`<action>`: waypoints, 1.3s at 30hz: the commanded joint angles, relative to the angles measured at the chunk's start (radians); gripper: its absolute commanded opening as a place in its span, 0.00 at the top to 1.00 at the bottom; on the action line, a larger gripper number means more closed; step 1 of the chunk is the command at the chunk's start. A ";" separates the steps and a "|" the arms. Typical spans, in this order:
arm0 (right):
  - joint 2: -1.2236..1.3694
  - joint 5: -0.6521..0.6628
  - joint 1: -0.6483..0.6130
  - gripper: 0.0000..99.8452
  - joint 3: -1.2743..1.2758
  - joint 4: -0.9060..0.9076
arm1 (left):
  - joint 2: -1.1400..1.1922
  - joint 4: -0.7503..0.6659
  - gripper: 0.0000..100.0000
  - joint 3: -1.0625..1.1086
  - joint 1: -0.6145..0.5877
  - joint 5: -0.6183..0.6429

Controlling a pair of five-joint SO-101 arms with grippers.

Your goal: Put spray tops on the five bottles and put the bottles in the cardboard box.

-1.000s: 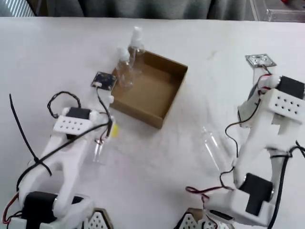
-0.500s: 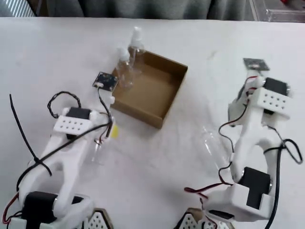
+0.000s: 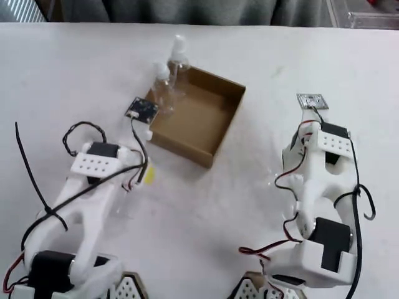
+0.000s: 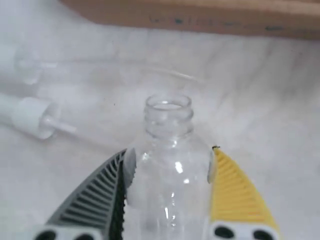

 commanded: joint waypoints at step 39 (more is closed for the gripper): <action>0.002 1.416 0.458 0.98 -0.502 0.561 | -0.047 -0.025 0.97 0.020 0.044 -0.020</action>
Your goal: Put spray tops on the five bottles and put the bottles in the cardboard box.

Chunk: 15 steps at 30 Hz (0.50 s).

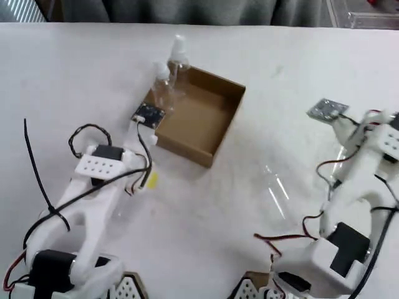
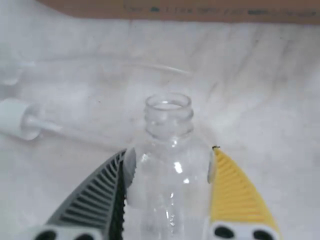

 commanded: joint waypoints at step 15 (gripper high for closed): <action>-0.004 0.793 0.332 0.98 0.370 -0.651 | -0.045 -0.017 0.97 -0.006 0.012 -0.009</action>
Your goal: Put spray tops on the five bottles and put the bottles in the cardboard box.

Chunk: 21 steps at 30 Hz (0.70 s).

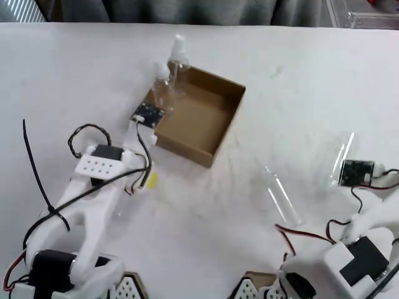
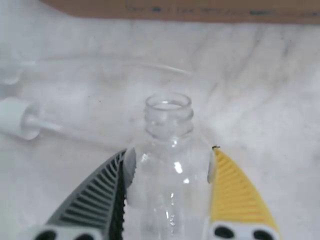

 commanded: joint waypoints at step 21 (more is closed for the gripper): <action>-0.051 -0.879 0.035 0.99 -0.117 0.005 | -0.045 -0.017 0.97 -0.005 0.012 -0.012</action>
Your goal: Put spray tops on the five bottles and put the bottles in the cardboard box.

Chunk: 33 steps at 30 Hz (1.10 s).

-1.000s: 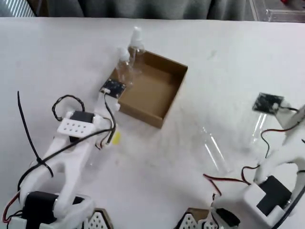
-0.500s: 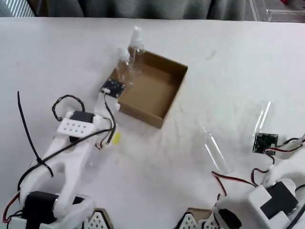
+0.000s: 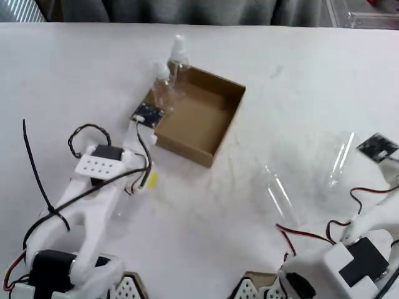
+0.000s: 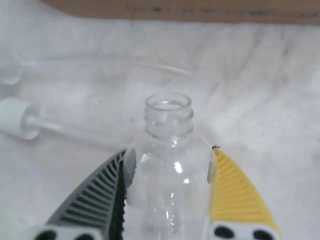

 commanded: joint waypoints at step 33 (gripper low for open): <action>0.196 -1.697 0.091 0.89 -0.209 -0.038 | -0.051 -0.052 0.97 0.031 0.048 -0.061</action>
